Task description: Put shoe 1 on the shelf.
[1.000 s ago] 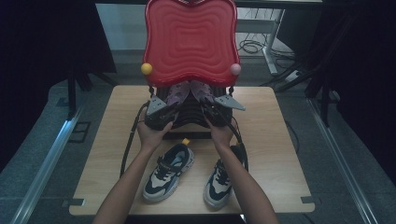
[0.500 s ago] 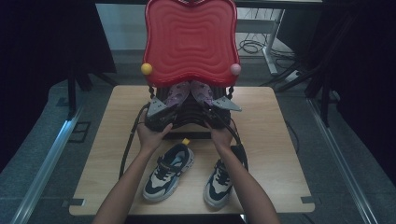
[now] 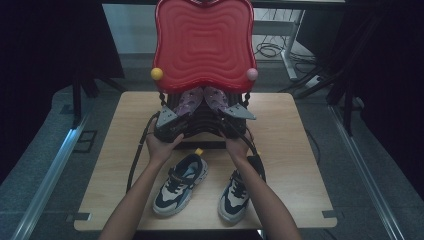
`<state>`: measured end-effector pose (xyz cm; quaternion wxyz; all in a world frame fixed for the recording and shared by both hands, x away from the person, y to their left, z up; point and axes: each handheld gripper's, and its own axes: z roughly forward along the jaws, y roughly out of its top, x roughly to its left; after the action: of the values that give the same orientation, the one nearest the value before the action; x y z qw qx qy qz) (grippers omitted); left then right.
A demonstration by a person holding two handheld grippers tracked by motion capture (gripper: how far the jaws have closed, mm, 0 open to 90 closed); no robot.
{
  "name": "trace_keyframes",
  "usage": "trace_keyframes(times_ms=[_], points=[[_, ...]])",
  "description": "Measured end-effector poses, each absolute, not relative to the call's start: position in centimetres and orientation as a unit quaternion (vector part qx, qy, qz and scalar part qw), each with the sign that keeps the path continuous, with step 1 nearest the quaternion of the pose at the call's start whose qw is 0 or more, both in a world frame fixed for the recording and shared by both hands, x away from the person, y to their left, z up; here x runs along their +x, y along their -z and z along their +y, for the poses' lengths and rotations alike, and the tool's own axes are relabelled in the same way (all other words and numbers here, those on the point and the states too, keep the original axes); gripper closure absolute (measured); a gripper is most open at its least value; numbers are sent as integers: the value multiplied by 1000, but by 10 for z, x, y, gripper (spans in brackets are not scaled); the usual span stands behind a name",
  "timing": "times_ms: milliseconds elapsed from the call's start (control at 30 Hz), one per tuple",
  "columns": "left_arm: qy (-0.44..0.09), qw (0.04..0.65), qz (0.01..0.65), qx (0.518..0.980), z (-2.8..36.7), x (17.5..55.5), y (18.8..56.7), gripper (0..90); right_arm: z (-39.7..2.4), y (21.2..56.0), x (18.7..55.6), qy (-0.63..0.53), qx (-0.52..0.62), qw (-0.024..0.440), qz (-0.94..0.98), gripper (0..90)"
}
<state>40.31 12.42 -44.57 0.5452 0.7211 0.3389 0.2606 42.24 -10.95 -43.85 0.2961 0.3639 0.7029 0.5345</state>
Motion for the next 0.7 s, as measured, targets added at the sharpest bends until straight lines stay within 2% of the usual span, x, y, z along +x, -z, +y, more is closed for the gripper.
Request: trace_keyframes(times_ms=[167,467,600,700], points=[[-258,548,341,719,125,403,446,831,-108,436,425,-516,343,316,718,835],[-256,548,340,720,128,402,447,821,-113,442,427,-509,362,278,729,806],[-254,548,340,721,128,401,448,783,-114,443,427,-504,371,270,732,718],[-253,549,340,720,128,400,448,740,-119,441,428,-508,379,259,729,709]])
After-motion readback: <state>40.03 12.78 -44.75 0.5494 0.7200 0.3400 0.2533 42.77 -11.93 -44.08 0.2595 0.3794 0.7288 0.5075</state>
